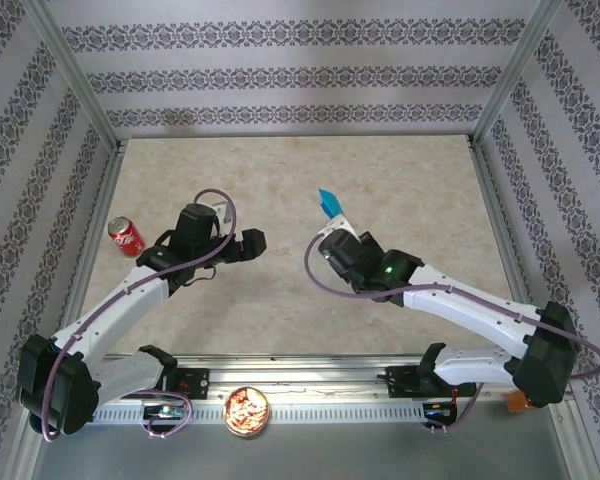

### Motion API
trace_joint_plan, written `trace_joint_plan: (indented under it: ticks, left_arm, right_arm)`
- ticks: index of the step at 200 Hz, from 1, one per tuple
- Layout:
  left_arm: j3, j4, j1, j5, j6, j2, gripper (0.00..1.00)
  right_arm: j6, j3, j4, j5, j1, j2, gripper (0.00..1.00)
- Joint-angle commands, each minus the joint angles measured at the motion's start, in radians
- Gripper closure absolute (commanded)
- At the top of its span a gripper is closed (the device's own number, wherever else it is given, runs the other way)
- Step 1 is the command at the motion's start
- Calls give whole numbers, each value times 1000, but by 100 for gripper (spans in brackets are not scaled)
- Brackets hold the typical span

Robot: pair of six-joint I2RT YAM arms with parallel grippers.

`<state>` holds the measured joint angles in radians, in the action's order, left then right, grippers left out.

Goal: Fold a paper plane with a square sheet of paper (pick it up from the middle)
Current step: Turn over the paper at the center of the table.

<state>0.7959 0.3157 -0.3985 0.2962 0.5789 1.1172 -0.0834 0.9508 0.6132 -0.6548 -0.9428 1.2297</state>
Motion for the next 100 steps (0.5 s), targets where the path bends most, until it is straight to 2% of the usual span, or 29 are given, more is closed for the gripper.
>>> trace_joint_plan:
  ticks: [1,39,54,80,100]
  left_arm:
    - [-33,-17,43,56,26,-57,0]
    - [-180,-222,121,154,98,-190,0]
    - [-156,-167,132,156,77,-195,0]
    - [-119,-97,132,156,33,-184,0]
    - [-111,-93,132,163,33,-176,0]
  right_arm:
    - [28,-24,-15,-81,-71,77,99]
    - [-69,65,83,-19,-169,304,97]
    - [-62,105,95,52,-216,387,97]
    - [-6,119,12,197,-295,474,96]
    - [-15,125,-28,318,-300,487,90]
